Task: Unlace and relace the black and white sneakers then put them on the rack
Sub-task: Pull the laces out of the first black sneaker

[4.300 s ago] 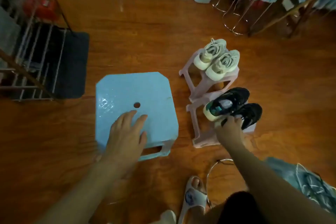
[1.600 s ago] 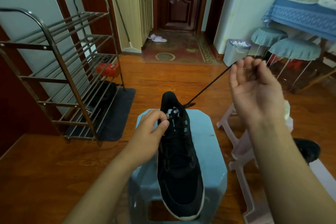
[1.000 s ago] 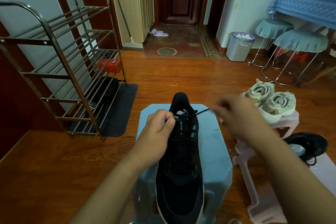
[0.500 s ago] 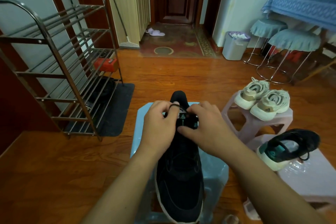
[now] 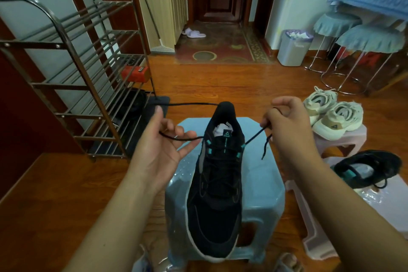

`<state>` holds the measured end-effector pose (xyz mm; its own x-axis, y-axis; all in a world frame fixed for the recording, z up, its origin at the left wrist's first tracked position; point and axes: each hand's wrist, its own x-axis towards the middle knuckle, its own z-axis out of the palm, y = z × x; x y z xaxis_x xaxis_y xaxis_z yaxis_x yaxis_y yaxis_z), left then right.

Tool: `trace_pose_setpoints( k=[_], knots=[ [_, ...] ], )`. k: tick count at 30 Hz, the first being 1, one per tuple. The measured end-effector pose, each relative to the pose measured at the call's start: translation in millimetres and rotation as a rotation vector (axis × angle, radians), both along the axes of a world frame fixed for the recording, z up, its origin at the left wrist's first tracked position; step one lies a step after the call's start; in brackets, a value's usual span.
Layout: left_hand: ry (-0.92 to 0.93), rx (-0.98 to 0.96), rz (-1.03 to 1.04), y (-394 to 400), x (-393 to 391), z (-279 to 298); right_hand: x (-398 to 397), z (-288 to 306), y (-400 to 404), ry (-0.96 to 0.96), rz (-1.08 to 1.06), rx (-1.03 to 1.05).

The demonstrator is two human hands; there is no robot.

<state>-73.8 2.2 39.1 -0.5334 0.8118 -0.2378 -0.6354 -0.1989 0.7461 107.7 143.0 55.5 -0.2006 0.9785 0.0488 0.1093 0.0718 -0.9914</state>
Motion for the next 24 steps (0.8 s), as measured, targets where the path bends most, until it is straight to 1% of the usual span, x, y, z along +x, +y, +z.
trace_pose_setpoints(
  k=[2, 3, 4, 5, 6, 7, 8, 9, 11, 12, 13, 14, 15, 16, 17, 18, 19, 21, 22, 24],
  knots=[
    [-0.019, 0.031, 0.023, 0, 2, 2, 3, 4, 7, 0.171, -0.058, -0.125],
    [-0.081, 0.05, 0.083, 0, -2, 1, 6, 6, 11, 0.225, -0.083, -0.172],
    [-0.159, 0.043, 0.161, -2, -10, -2, 10, 5, 16, 0.22, -0.107, -0.202],
    [-0.207, 0.002, 0.229, -3, -19, -6, 15, 3, 23, 0.132, -0.131, -0.203],
    [-0.165, -0.1, 0.273, -6, -30, -13, 20, -1, 29, -0.027, -0.153, -0.18],
    [-0.029, -0.265, 0.284, -8, -42, -21, 25, -6, 33, -0.204, -0.165, -0.135],
    [0.175, -0.478, 0.253, -11, -53, -29, 30, -10, 36, -0.347, -0.168, -0.074],
    [0.401, -0.71, 0.185, -14, -62, -37, 32, -11, 36, -0.434, -0.154, 0.0],
    [0.897, -1.15, 0.017, -21, -67, -51, 30, -7, 27, -0.486, -0.069, 0.191],
    [1.142, -1.305, -0.017, -24, -63, -54, 26, -4, 20, -0.492, -0.006, 0.305],
    [1.337, -1.362, -0.014, -24, -56, -53, 22, -1, 10, -0.508, 0.072, 0.425],
    [1.425, -1.295, 0.022, -24, -49, -50, 17, 2, -1, -0.538, 0.16, 0.533],
    [1.432, -1.115, 0.039, -22, -40, -46, 11, 3, -13, -0.573, 0.244, 0.615],
    [1.367, -0.855, 0.027, -21, -29, -43, 6, 2, -24, -0.594, 0.314, 0.675],
    [1.286, -0.596, -0.027, -19, -17, -40, 2, -1, -31, -0.608, 0.353, 0.734],
    [1.253, -0.408, -0.133, -16, -2, -37, -2, -6, -35, -0.63, 0.366, 0.809],
    [1.289, -0.289, -0.23, -11, 9, -35, -6, -11, -36, -0.668, 0.371, 0.89],
    [1.419, -0.174, -0.324, 0, 18, -42, -13, -20, -37, -0.745, 0.384, 0.991],
    [1.456, -0.168, -0.312, 5, 19, -46, -16, -21, -36, -0.771, 0.394, 1.002],
    [1.472, -0.17, -0.254, 12, 18, -50, -21, -22, -37, -0.828, 0.385, 1.011]
  ],
)
